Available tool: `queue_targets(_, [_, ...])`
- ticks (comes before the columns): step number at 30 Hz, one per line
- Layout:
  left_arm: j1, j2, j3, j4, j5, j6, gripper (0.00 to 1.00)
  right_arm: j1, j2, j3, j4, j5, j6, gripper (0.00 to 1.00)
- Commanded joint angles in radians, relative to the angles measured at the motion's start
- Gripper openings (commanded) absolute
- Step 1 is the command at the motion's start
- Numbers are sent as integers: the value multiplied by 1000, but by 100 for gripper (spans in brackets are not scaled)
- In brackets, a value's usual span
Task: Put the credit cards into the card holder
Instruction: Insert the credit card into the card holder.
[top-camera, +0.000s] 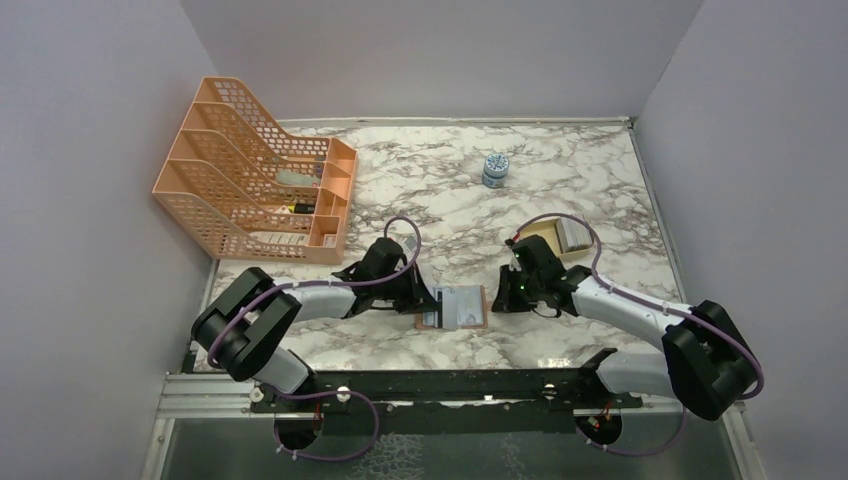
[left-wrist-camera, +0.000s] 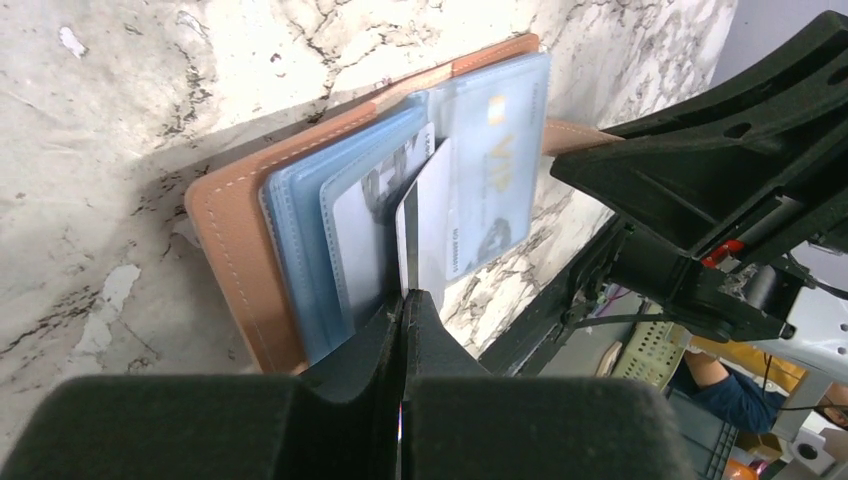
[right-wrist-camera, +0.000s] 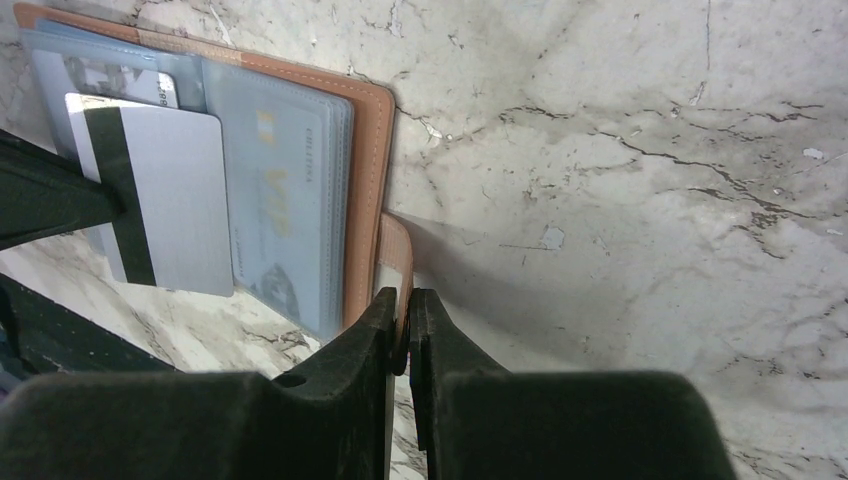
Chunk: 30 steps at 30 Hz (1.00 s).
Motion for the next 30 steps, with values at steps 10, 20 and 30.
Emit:
queue_targets(10, [0,56,36,28,-17,-1,0,7,-27,-42,61,-27,20,9])
queue_targets(20, [0,92,45,52,-40,4,0,8,-38,-52,73,-39,26,9])
queue_targets(30, [0,126,52,55,-75,27,0,8,-61,-80,94,-56,49,9])
